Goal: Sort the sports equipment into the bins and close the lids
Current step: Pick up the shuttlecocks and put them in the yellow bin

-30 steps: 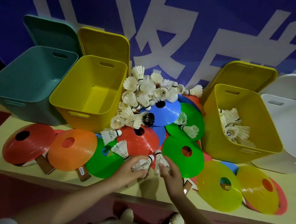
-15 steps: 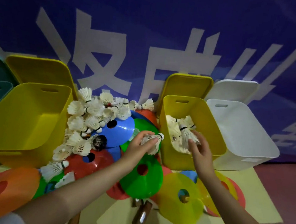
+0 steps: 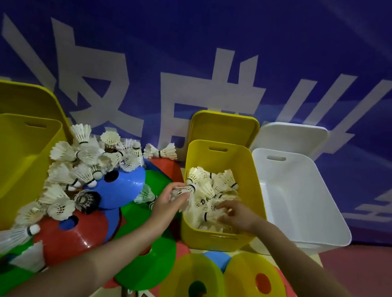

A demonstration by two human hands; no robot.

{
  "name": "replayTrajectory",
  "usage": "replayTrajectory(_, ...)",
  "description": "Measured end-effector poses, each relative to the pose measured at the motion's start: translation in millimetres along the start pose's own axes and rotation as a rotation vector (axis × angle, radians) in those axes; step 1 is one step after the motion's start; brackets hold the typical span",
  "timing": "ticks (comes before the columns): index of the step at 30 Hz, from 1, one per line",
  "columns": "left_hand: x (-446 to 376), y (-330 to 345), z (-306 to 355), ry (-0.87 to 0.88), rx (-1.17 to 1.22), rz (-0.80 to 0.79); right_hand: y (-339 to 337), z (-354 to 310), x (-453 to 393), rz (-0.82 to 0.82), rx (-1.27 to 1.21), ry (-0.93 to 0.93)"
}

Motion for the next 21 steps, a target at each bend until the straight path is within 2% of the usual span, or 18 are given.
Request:
replayTrajectory(2,-1.6,2.4,2.9,0.002,0.008,0.041,2.9,6.5,-15.6,-0.029,0.200,0.016)
replayTrajectory(5,-3.3,4.9,3.0,0.017,0.013,0.078,-3.2,14.9,-25.7,0.039,0.480,0.107)
replayTrajectory(9,-11.3,10.4,2.4,0.040,-0.033,0.110,-11.6,21.5,-27.5,0.013,0.551,0.079)
replayTrajectory(11,-22.0,15.8,7.3,0.071,-0.066,0.113,-24.3,21.2,-20.4,0.132,0.583,-0.052)
replayTrajectory(13,-38.5,23.1,12.7,0.094,-0.080,0.111,-41.4,24.0,-13.5,0.376,0.633,-0.215)
replayTrajectory(14,-49.3,26.9,14.7,0.089,-0.086,0.110,-50.6,27.8,-10.5,0.495,0.590,-0.240)
replayTrajectory(16,-72.3,35.4,19.5,0.065,-0.102,0.105,-63.7,39.9,-8.8,0.653,0.338,-0.157)
replayTrajectory(17,-84.0,40.0,21.4,0.056,-0.111,0.105,-65.5,46.4,-9.8,0.673,0.161,-0.098)
replayTrajectory(19,-105.5,48.0,22.3,0.040,-0.130,0.110,-61.8,55.9,-15.8,0.594,-0.140,-0.034)
replayTrajectory(21,-123.0,54.9,20.2,0.015,-0.160,0.096,-58.7,59.0,-18.3,0.569,-0.249,-0.049)
Point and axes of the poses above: each hand's wrist, its own x-axis away from the middle knuckle, its own y-axis out of the palm, z = x × y, the point moved 2 cm from there along -x, towards the middle knuckle, and after that the axes turned 15 degrees about -z, right-handed, at the moved point
